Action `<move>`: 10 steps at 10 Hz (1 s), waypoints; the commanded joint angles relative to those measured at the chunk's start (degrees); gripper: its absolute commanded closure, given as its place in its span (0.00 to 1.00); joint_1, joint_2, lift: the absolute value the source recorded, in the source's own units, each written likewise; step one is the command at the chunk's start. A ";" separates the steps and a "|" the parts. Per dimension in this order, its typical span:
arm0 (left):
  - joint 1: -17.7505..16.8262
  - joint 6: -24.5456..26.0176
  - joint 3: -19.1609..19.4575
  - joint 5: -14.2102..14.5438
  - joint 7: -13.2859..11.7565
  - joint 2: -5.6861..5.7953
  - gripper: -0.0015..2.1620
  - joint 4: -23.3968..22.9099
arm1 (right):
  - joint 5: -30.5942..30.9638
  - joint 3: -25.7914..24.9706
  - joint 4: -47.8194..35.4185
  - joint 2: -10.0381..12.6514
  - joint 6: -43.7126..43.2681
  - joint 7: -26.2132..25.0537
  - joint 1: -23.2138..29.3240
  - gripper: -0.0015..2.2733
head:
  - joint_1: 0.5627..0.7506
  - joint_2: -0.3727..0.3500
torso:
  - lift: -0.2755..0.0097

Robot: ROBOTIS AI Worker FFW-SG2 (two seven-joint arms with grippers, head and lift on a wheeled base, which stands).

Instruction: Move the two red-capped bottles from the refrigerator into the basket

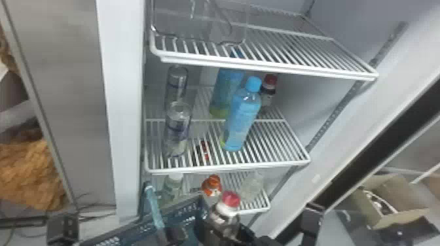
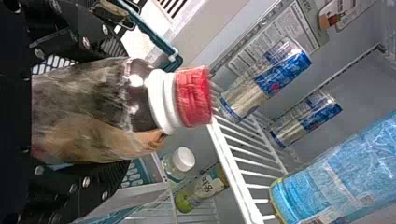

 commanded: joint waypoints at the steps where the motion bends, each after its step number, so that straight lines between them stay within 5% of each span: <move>1: 0.01 0.00 -0.11 0.00 0.05 -0.01 0.54 0.19 | -0.80 0.02 0.01 -0.01 -0.75 -0.09 -0.03 0.04 | 0.70 0.06 | 0.97; 6: 0.29 0.00 -0.11 0.11 0.05 -0.01 0.54 0.33 | 0.11 -3.64 2.12 -0.01 -15.37 1.84 -0.31 0.05 | 0.70 0.03 | 0.97; 10: 0.71 0.00 -0.23 0.57 -0.03 0.08 0.54 0.19 | 3.42 -9.24 0.15 2.10 -19.03 1.05 -0.17 0.05 | 0.70 0.03 | 0.97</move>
